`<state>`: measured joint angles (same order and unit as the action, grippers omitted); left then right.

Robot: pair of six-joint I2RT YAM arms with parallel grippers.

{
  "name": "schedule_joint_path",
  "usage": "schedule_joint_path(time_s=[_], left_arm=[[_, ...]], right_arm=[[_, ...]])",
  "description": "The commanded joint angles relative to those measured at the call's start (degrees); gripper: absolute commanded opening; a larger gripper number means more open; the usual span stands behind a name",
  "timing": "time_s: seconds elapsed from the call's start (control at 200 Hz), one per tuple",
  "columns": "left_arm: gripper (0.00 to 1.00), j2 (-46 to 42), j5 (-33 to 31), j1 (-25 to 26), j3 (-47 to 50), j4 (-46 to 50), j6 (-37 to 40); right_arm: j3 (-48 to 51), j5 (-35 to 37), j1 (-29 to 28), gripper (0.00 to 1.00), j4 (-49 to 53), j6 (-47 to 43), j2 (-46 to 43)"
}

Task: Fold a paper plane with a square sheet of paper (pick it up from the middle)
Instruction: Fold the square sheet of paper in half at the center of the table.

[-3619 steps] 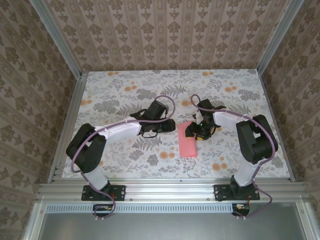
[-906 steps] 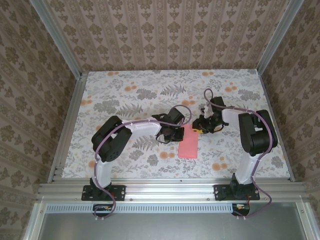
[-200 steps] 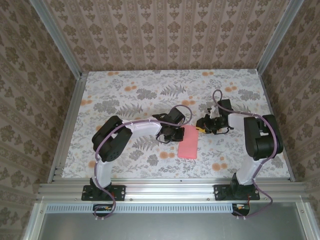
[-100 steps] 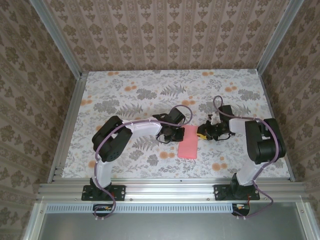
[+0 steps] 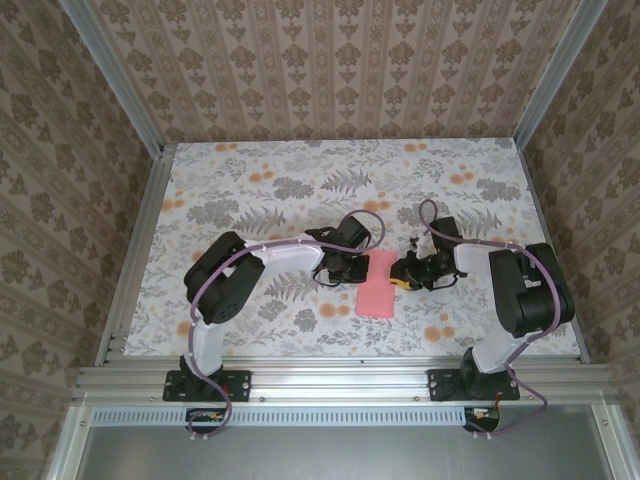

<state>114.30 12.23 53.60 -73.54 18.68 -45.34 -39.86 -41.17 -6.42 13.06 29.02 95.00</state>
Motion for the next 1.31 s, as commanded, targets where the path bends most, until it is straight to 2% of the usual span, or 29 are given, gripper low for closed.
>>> schedule_joint_path(time_s=[0.0, 0.31, 0.52, 0.65, 0.88, 1.1, 1.24, 1.3], left_arm=[[0.02, 1.9, -0.3, 0.6, 0.2, 5.1, 1.2], [0.02, 1.8, -0.4, 0.6, 0.4, 4.9, 1.1], [0.02, 1.9, -0.1, 0.6, 0.4, 4.8, 1.2], [0.02, 1.9, -0.2, 0.6, 0.4, 4.7, 1.3], [0.02, 1.9, -0.2, 0.6, 0.4, 4.7, 1.3], [0.03, 2.1, 0.0, 0.8, 0.1, 4.0, 0.8], [0.02, 2.1, 0.0, 0.9, 0.1, 4.2, 1.1], [0.02, 2.1, 0.1, 0.9, 0.3, 4.2, 1.1]], right_arm=[[1.3, 3.6, -0.2, 0.24, 3.0, -1.8, 0.5], [7.5, -3.1, -1.7, 0.24, -2.8, 2.4, -7.5], [9.4, -0.1, -2.9, 0.24, -2.7, 2.4, -5.0], [9.3, 2.1, -3.1, 0.24, -0.2, 1.7, -6.9], [10.6, -3.1, -3.9, 0.25, -2.1, 5.0, -14.3], [11.2, -4.5, -6.8, 0.26, -6.0, 6.8, -10.3], [12.3, 0.9, -6.9, 0.26, -4.1, 5.5, -6.9], [12.6, -0.8, -7.4, 0.26, -6.2, 6.1, -5.8]])
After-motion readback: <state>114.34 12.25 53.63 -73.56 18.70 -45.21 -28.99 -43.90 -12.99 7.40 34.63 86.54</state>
